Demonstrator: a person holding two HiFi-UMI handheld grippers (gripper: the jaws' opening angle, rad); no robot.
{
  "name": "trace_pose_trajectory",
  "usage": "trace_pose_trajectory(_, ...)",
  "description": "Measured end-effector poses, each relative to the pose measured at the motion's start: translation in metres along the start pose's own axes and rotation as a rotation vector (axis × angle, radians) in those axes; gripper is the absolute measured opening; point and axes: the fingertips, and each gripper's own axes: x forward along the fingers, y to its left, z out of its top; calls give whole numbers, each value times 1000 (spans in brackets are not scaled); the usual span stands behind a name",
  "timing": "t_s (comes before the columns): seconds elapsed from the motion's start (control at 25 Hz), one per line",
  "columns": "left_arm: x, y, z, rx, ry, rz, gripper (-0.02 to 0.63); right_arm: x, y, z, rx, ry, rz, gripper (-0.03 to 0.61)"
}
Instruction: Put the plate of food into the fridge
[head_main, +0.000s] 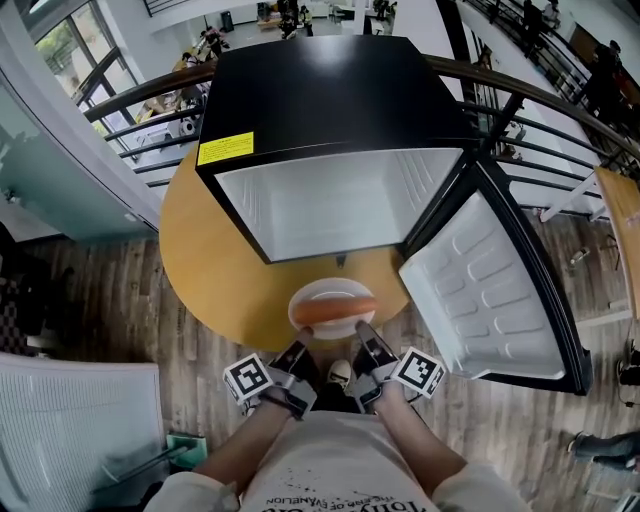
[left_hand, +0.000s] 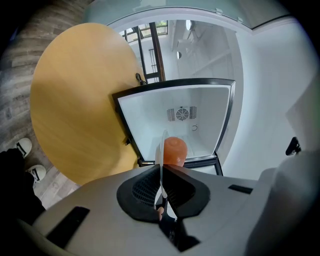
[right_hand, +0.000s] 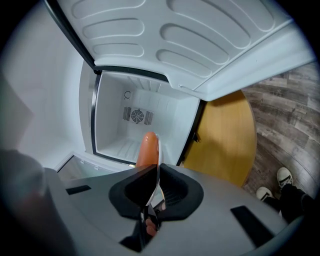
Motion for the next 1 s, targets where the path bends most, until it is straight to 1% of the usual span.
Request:
trace_pose_trajectory(0.36,17,2,25,-17,19,10,32,27,0,8,8,-22,-25,37)
trace_pose_trajectory(0.6,35,10,47,-14,27,10,32,51,-4,18,7,-31,-44,37)
trace_pose_trajectory(0.84,59,19,66,-29,19,12,32,77,-13,34,1,-52,-53,37)
trace_pose_trajectory(1.0,75,29,78,-13,13,18,32,94,-24,43,12,-72,-66,37)
